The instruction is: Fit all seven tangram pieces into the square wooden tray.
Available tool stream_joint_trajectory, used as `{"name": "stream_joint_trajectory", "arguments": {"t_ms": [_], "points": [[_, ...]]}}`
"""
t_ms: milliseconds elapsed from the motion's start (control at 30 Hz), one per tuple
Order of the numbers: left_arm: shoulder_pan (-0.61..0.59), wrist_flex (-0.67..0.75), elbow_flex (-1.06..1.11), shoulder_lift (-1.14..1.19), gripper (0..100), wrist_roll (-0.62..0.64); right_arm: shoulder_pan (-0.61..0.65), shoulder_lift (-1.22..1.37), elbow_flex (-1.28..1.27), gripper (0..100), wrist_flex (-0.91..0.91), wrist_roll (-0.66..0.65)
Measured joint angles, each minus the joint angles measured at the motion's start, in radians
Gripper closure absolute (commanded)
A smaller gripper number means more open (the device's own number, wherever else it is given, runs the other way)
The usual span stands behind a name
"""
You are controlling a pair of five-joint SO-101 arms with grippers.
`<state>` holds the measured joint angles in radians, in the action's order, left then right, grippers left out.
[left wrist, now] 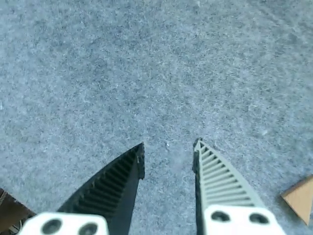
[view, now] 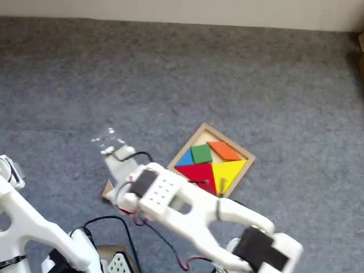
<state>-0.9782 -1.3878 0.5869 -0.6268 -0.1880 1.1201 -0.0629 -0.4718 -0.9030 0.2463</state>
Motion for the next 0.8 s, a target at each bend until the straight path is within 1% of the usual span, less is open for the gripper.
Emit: {"name": "stream_joint_trajectory", "arguments": {"t_ms": [67, 133, 267, 533, 800], "points": [[0.000, 0.031, 0.028, 0.000, 82, 0.000, 0.021, 0.066, 0.066, 85.3, -0.008, 0.017], [-0.002, 0.061, 0.052, 0.000, 82, 0.000, 0.043, 0.121, 0.129, 85.3, -0.020, 0.068], [-0.002, 0.081, 0.063, 0.002, 82, 0.000, 0.066, 0.222, 0.244, 85.3, -0.032, 0.137], [-0.002, 0.084, 0.063, 0.002, 82, 0.000, 0.069, 0.427, 0.400, 85.3, -0.032, 0.149], [-0.002, 0.084, 0.063, 0.002, 82, 0.000, 0.069, 0.486, 0.427, 85.6, -0.032, 0.149]]}}
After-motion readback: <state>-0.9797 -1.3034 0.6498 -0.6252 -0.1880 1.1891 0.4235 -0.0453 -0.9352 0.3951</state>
